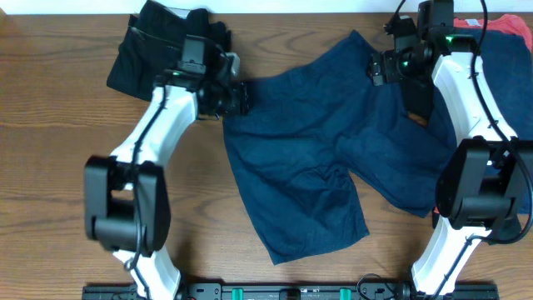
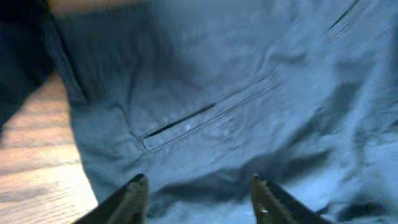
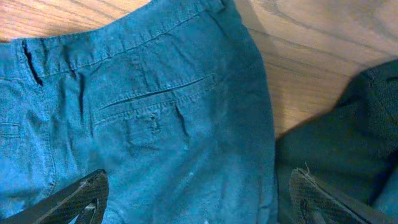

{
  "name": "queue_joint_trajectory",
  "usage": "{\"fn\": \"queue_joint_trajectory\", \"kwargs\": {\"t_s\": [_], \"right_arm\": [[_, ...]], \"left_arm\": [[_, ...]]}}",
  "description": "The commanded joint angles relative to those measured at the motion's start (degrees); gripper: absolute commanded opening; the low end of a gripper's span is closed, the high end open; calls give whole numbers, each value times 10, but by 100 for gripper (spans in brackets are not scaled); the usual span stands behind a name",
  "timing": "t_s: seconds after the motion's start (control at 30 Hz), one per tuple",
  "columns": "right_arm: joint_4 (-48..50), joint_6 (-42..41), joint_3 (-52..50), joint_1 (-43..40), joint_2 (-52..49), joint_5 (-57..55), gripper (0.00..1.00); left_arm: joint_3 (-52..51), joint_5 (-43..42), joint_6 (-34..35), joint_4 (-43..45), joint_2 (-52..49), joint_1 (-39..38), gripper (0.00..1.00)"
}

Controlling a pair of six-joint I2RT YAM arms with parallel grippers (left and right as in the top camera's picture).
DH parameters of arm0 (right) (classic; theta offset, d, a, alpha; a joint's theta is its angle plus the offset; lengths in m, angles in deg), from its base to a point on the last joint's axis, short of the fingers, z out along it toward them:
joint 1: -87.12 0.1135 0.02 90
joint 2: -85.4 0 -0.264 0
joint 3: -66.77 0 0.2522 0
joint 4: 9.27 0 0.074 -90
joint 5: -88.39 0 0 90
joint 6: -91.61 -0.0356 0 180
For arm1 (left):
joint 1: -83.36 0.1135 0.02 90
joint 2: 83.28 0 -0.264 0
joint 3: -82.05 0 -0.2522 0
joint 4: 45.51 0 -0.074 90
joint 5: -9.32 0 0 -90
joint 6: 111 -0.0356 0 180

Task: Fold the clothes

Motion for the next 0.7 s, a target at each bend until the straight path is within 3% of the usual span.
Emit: {"fn": "queue_joint_trajectory", "kwargs": {"t_s": [0.0,0.17,0.4,0.67], "right_arm": [[1,8,7,2,5,14,91],[0,8,7,2,5,14,91],[-3,8,7,4,5,14,91],[-3,8,7,4,5,14,91]], "left_arm": [[-2,37,-5,-12,-40,-14,50],[-2,55,-5,-14,-74,-21,43],[-2,113,-6,7,-86,-21,42],[-2,115,-8,38,-125,-18,42]]}}
